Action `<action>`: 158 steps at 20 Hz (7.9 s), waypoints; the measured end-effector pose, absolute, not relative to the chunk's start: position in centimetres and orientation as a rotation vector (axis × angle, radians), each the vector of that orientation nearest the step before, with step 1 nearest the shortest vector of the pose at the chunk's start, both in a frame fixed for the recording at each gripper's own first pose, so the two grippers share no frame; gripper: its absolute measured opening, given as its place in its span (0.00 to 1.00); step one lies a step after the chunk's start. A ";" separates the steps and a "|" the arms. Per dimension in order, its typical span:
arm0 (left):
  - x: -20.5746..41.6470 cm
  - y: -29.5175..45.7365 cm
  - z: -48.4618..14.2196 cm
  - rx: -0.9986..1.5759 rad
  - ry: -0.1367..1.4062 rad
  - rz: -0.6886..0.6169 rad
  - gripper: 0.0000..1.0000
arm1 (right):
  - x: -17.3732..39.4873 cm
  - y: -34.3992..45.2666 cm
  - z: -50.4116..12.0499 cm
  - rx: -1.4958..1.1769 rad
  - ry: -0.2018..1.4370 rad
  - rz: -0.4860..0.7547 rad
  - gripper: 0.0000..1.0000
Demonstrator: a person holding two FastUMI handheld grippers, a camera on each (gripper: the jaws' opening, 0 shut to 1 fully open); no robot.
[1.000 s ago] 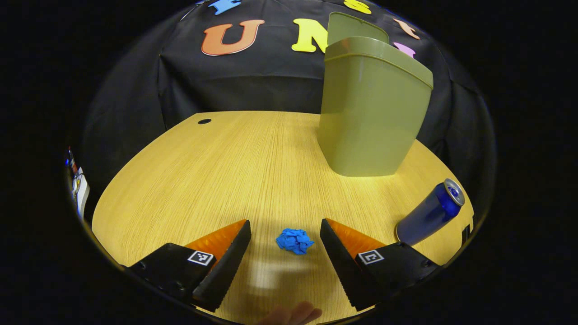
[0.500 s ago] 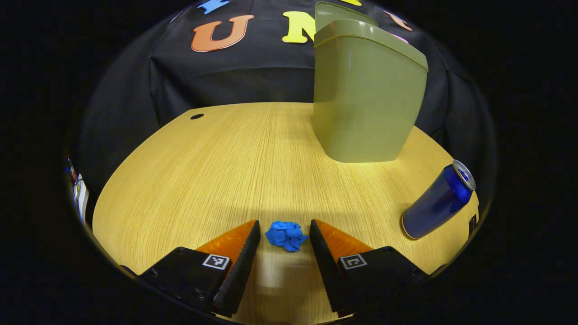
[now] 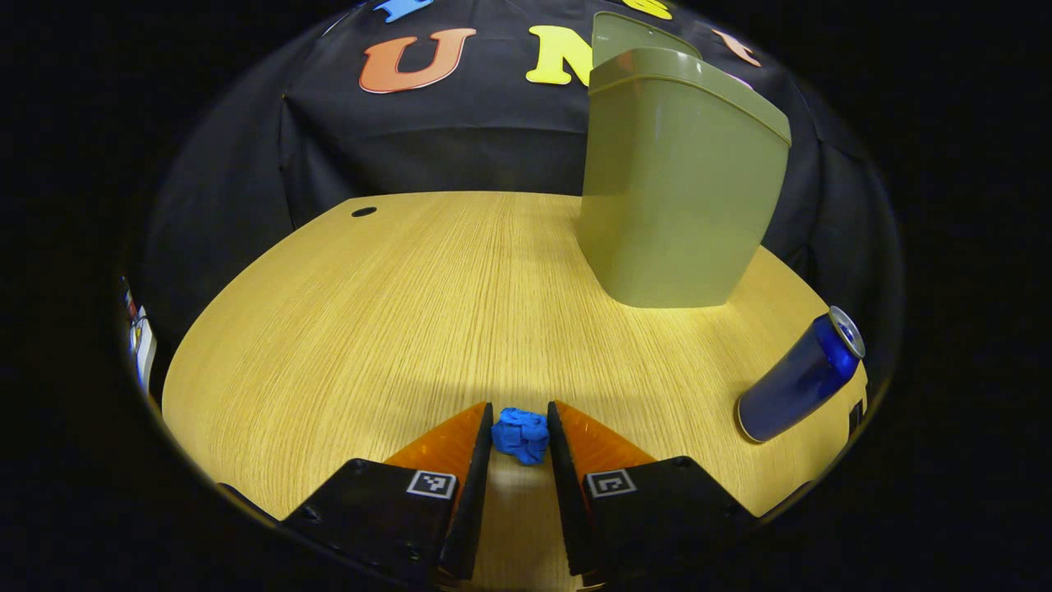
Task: Press the lid of the desktop garbage bin to open it, pick up the crumpled paper on the desktop and throw it into the bin, then pick up the pop can on the desktop and drop it into the bin, and finally close the garbage bin lid.
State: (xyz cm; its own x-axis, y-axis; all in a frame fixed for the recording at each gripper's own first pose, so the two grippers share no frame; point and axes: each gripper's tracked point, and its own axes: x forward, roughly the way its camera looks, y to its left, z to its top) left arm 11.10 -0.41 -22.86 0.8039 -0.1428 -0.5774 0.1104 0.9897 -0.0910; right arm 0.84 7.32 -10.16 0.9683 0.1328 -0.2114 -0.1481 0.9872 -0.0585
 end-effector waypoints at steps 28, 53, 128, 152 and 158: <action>4.9 0.7 -5.0 0.027 0.113 -0.082 0.42 | 8.4 10.9 -22.8 -0.019 0.395 0.082 0.95; 5.0 -0.1 -6.0 -0.084 0.158 -0.035 0.42 | 4.4 5.6 -10.1 -0.021 0.201 0.100 0.79; 5.8 -0.1 -0.2 0.009 -0.009 -0.036 0.98 | 1.7 9.3 -14.6 -0.123 0.322 0.224 0.80; 5.5 0.4 -0.8 -0.015 0.015 -0.113 0.98 | 16.6 9.4 10.4 -0.083 0.144 0.096 0.80; 5.9 1.4 -1.4 -0.029 0.042 -0.102 0.98 | 26.1 12.6 11.0 -0.063 0.211 0.112 0.80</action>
State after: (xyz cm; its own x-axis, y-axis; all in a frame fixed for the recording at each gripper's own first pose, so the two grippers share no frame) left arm 5.95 1.43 -1.37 0.9939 -0.1026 -0.0409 0.1013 0.9944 -0.0313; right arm 26.15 12.65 11.01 0.9716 0.1047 -0.2124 -0.1179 0.9917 -0.0507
